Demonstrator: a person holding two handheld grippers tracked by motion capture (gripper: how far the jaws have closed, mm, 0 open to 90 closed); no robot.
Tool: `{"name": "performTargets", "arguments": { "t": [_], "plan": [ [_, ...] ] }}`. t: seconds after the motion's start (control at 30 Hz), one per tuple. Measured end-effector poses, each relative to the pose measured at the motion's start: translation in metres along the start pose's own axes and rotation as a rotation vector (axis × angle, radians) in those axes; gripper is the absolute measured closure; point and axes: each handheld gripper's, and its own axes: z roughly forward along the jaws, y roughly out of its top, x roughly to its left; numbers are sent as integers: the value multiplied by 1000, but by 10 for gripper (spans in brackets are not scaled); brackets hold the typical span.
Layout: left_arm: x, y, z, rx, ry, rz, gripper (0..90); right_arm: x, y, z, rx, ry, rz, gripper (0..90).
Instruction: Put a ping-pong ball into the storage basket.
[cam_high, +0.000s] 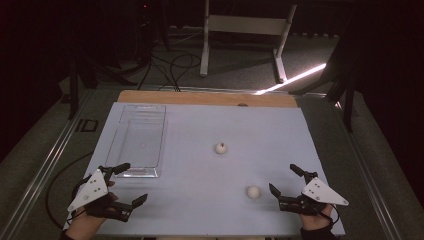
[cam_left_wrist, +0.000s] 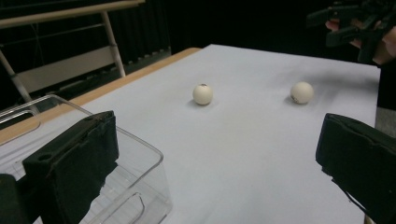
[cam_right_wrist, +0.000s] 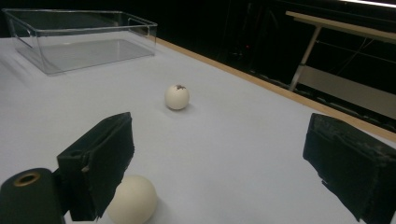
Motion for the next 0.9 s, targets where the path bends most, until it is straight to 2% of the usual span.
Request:
{"name": "performTargets", "arguments": {
  "t": [0.2,0.37,0.57,0.73,0.9],
  "plan": [
    [1,11,2,64,-16,8,3,0,1,-1,-4,2,0,89],
    [0,20,5,103,-30,36,3,-1,1,-1,-3,5,-1,90],
    [-3,25,11,152,-66,52,3,0,1,-1,-3,13,3,90],
    [-5,30,14,182,-96,20,2,0,2,-1,-7,15,6,91],
    [-7,37,19,247,-126,31,3,-1,2,-2,-10,17,6,91]
  ]
}}
